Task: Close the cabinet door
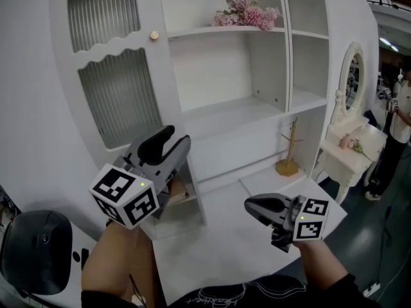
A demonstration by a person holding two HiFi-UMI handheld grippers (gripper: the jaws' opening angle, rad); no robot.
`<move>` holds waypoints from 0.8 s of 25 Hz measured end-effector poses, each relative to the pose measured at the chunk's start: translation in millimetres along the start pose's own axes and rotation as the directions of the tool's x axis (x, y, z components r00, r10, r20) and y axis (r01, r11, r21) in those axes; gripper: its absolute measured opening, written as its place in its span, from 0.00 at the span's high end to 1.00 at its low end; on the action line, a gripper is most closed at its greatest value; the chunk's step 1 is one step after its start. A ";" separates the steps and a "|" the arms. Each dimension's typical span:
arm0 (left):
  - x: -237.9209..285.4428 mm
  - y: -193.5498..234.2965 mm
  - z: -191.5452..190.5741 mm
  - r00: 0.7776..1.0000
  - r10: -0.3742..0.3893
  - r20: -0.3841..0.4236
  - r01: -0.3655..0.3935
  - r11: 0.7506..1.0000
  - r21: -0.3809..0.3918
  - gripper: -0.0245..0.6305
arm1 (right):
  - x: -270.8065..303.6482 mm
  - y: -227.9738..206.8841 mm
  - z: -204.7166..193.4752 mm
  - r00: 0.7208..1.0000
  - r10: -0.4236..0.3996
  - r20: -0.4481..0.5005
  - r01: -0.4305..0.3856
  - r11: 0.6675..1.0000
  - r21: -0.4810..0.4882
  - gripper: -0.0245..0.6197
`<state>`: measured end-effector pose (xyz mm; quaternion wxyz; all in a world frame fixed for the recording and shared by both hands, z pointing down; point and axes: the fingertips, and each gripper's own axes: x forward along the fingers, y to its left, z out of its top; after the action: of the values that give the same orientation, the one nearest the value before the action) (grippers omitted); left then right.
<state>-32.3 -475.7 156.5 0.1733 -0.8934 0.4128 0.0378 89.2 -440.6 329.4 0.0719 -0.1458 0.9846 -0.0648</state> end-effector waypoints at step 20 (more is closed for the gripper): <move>-198.0 -146.2 -137.7 0.971 -0.171 -0.170 0.081 0.896 -0.436 0.96 | 51.4 140.5 -65.4 0.999 0.022 -0.046 -0.015 0.988 0.154 0.96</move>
<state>-63.0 -291.6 368.0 -0.0672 -0.9336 0.3512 0.0239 -9.0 -315.5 366.4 0.0603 -0.1290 0.9794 -0.1431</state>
